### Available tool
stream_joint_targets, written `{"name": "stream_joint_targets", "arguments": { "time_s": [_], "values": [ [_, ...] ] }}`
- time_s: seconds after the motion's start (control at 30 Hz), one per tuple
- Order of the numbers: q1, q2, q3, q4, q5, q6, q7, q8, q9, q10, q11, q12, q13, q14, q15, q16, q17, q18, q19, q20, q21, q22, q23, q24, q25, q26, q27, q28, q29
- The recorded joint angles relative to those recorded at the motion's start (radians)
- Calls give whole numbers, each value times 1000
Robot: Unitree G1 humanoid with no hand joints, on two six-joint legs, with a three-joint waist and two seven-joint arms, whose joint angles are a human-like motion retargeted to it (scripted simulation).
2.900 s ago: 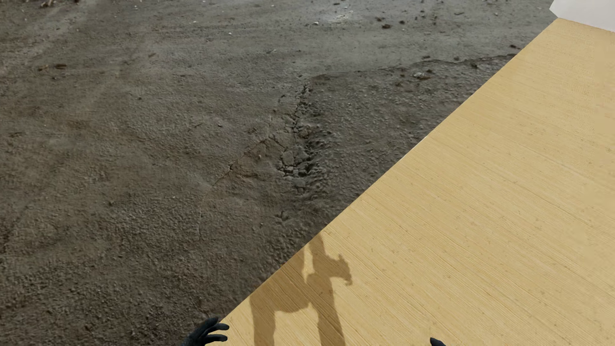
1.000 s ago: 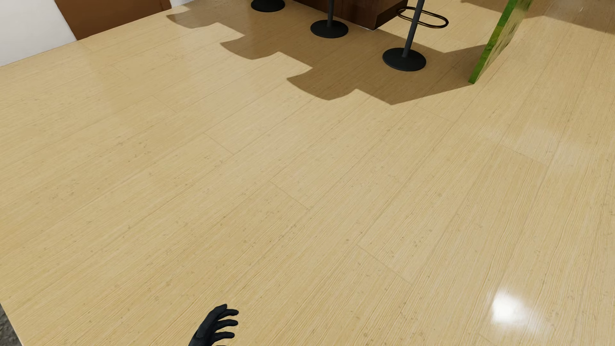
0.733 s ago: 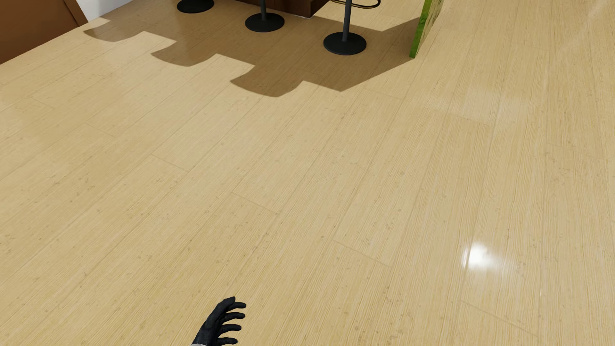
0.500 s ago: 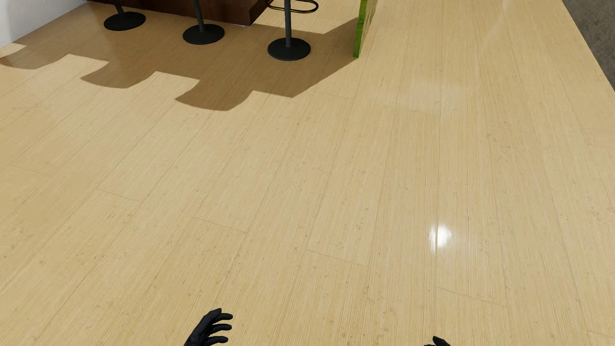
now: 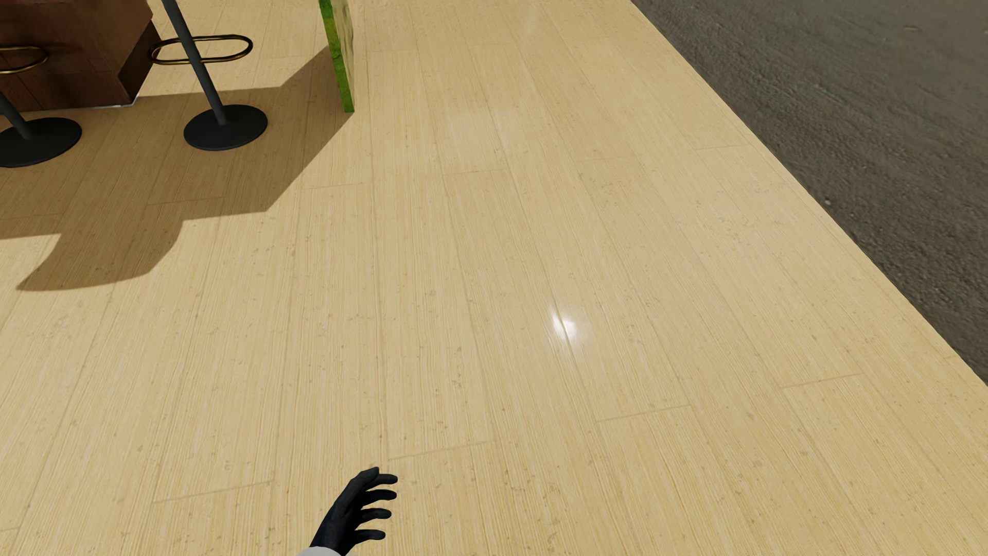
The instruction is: Rotate 180
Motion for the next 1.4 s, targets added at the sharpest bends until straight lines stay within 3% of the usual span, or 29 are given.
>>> {"name": "stream_joint_targets", "arguments": {
  "time_s": [0.03, 0.07, 0.1, 0.13, 0.2, 0.3, 0.33, 0.37, 0.4, 0.43, 0.47, 0.5, 0.53, 0.63, 0.7, 0.73, 0.77, 0.8, 0.83, 0.87, 0.93, 1.0, 1.03, 1.07, 1.13, 1.17, 1.27, 1.33, 1.4],
  "values": [
    [-23, 16, 18, -16, 14, 18, -35, 17, -14, -65, -28, 57, 7, -35, 8, -5, 6, 114, 1, 55, 20, -2, -22, -6, -5, -9, -18, -11, -19],
    [5, 17, 38, -8, 27, 32, -52, 35, -22, -247, -18, 93, -9, -134, -3, 7, 40, 135, 2, 106, 38, 25, -30, -2, -11, -13, -38, -26, -40],
    [37, 2, 37, 1, 28, 39, -59, 44, -39, -297, 5, 107, -24, -100, -18, 40, 66, -182, 5, 90, 51, 41, -33, 4, -14, -2, -45, -31, -56],
    [61, -6, 39, 3, 4, 33, -31, 22, -38, -307, 25, 114, -30, -95, -27, 54, 73, -214, 8, 79, 62, 18, -63, 13, -11, 16, -30, -31, -58],
    [103, -16, 35, 24, -32, 21, 25, -36, -30, -309, 50, 68, -30, -119, -33, 64, 45, -219, 3, 78, 27, 8, -82, 25, 3, 48, -9, -33, -24],
    [124, -7, -5, 46, -5, 17, 30, 5, -16, -239, 68, -28, -7, -131, -58, 4, 19, -219, -15, 11, -29, -15, -3, 31, 15, 69, 2, -3, 9],
    [80, 10, -5, 45, 11, 25, 4, 22, 2, -128, 54, -38, 3, -69, -53, -14, 10, -139, -20, 21, -23, -25, 7, 40, 21, 64, 1, 1, -7],
    [28, 26, -6, 25, 30, 48, -35, 43, 1, -35, 19, -2, 15, 1, -38, -18, -1, 46, -21, 30, -28, -12, 37, 53, 20, 46, -18, -10, -30],
    [-4, 32, 23, -11, 23, 65, -33, 37, 3, -58, 6, 17, 33, -46, -34, 0, 2, 151, -17, 63, -29, -14, 3, 61, 17, 45, -12, -40, -52],
    [-32, 28, 77, -34, 16, 94, -11, 0, 17, -154, 26, 20, 34, -100, -27, -8, 8, 197, -13, 111, -26, -38, -52, 62, 21, 57, 3, -61, -66],
    [-30, -35, 127, -61, 0, 96, -34, -30, 29, -228, 164, 16, 3, -61, 13, 29, 39, 94, -8, 117, -32, -37, -87, 53, 25, 69, 12, -60, -61],
    [-25, -53, 161, -68, -2, 100, -69, -37, 6, -261, 185, 45, -30, -49, 22, 29, 47, -122, 3, 97, 4, -8, -107, 23, 29, 77, 18, -35, -34],
    [-16, -35, 200, -76, -7, 96, -78, -36, -7, -280, 161, 84, -79, -43, 13, 5, 54, -167, 19, 93, 34, 16, -130, -24, 34, 86, 28, -10, 2],
    [19, -29, 290, -95, -20, 53, -80, -26, -4, -351, 152, 144, -174, -9, 60, -24, 47, -160, 66, 83, 27, 37, -134, -143, 69, 108, -39, 34, 137],
    [23, 17, 286, -100, -29, 10, -69, -16, -1, -385, 44, 113, -152, 11, -3, -11, 50, -163, 92, 91, 15, 40, -135, -126, 79, 97, -58, 41, 188],
    [21, 49, 278, -99, -31, 2, -66, -20, 1, -394, -32, 96, -125, 17, -34, -24, 33, -163, 71, 91, 16, 21, -133, -104, 77, 84, -51, 43, 197],
    [23, 53, 264, -104, -33, -2, -63, -22, 0, -413, -54, 88, -89, 29, -21, -19, 10, -161, -12, 78, 14, 13, -149, -80, 68, 65, -30, 38, 197],
    [27, 51, 251, -98, -26, 2, -61, -20, -2, -431, -68, 79, -89, 38, -11, 1, 15, -160, -37, 79, 15, 29, -138, -62, 52, 46, -5, 26, 182],
    [30, 57, 249, -90, -20, 11, -55, -13, 2, -432, -84, 79, -90, 36, 3, -5, 26, -152, -2, 96, 19, 29, -145, -40, 33, 35, 15, 19, 164],
    [28, 54, 259, -87, -20, 23, -55, -12, -2, -434, -84, 81, -79, 39, 5, -7, 41, -161, 19, 81, 20, 23, -154, -12, 18, 35, 20, 17, 146],
    [28, 45, 264, -81, -11, 53, -53, -6, 11, -415, -53, 86, -131, 30, 17, -23, 57, -159, -6, 65, 42, 46, -136, 12, 6, 64, -3, 9, 130],
    [32, 29, 273, -95, -23, 55, -55, -1, 6, -440, -32, 89, -119, 48, 26, -12, 61, -156, 43, 91, 38, 36, -129, 0, 17, 122, -58, -4, 145],
    [28, 49, 282, -106, -32, 51, -56, -1, -4, -457, -86, 96, -116, 59, 4, -9, 42, -155, 37, 91, 32, 13, -132, -11, 21, 145, -61, -8, 162],
    [33, 54, 281, -104, -29, 56, -56, -5, -12, -479, -109, 104, -122, 71, 17, 2, 21, -156, -11, 83, 19, 28, -128, -29, 21, 151, -59, -10, 180],
    [32, 34, 273, -103, -29, 62, -61, -9, 3, -467, -56, 95, -126, 69, 24, -14, 22, -158, 16, 74, 17, 35, -139, -54, 22, 146, -62, 14, 192],
    [23, 22, 265, -107, -32, 55, -64, -12, 0, -461, -39, 92, -113, 69, 17, -10, 29, -161, -2, 67, 18, 38, -123, -65, 24, 137, -70, 20, 195],
    [4, 36, 267, -95, -25, 69, -45, 0, 7, -387, -50, 71, -120, -13, -6, 2, 31, -110, 0, 54, 13, 31, -108, -43, 68, 125, -39, 7, 179],
    [5, -14, 233, -95, -23, 71, -54, -2, 2, -395, 51, 91, -132, 41, 20, 3, 44, -158, 6, 83, 29, 36, -140, -33, 97, 105, -15, 5, 163],
    [11, 17, 258, -100, -33, 50, -49, -6, -14, -429, -28, 96, -108, 61, -2, -5, 41, -158, 4, 77, 25, 21, -140, -43, 77, 91, -18, 7, 159]
  ]
}}
